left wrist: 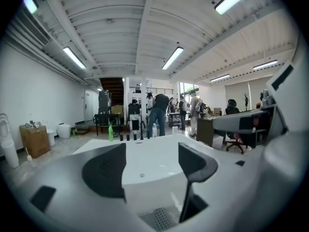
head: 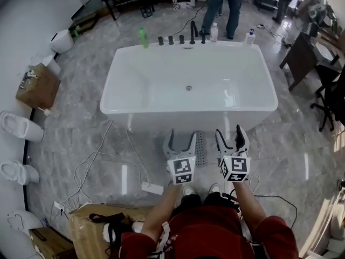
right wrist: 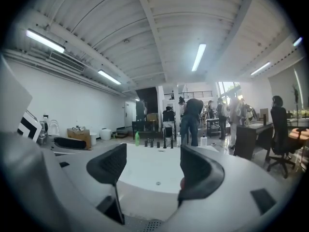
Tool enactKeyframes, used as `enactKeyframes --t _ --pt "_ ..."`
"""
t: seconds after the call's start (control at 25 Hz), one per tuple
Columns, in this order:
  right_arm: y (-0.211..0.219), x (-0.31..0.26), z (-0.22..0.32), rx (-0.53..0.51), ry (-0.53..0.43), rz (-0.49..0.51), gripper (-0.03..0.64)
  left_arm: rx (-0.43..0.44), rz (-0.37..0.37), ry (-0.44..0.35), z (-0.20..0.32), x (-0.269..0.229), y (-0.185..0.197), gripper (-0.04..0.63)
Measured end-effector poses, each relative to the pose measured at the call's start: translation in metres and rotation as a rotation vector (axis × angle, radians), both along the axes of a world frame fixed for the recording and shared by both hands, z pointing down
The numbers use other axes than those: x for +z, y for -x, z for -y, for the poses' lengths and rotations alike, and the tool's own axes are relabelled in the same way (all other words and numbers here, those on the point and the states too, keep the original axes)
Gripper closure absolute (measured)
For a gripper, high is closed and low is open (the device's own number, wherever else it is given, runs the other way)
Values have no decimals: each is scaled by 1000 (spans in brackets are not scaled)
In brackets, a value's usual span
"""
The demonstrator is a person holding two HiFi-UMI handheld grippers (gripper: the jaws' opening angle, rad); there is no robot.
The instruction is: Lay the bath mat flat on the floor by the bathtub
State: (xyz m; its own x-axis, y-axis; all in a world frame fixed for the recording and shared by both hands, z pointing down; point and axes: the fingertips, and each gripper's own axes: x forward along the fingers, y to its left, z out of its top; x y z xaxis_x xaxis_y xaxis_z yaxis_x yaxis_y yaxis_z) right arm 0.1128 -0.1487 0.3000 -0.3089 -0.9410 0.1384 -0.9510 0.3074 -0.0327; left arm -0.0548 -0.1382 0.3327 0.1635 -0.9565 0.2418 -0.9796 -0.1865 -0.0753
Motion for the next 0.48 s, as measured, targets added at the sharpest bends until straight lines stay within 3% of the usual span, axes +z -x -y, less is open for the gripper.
enactKeyframes --t 0.28,0.48 --pt "-76 -75 -10 40 -137 -30 278 75 -42 -27 6 -49 -81 265" --pt "-104 -125 -22 46 -250 -46 304 86 14 -149 4 -100 -115 265"
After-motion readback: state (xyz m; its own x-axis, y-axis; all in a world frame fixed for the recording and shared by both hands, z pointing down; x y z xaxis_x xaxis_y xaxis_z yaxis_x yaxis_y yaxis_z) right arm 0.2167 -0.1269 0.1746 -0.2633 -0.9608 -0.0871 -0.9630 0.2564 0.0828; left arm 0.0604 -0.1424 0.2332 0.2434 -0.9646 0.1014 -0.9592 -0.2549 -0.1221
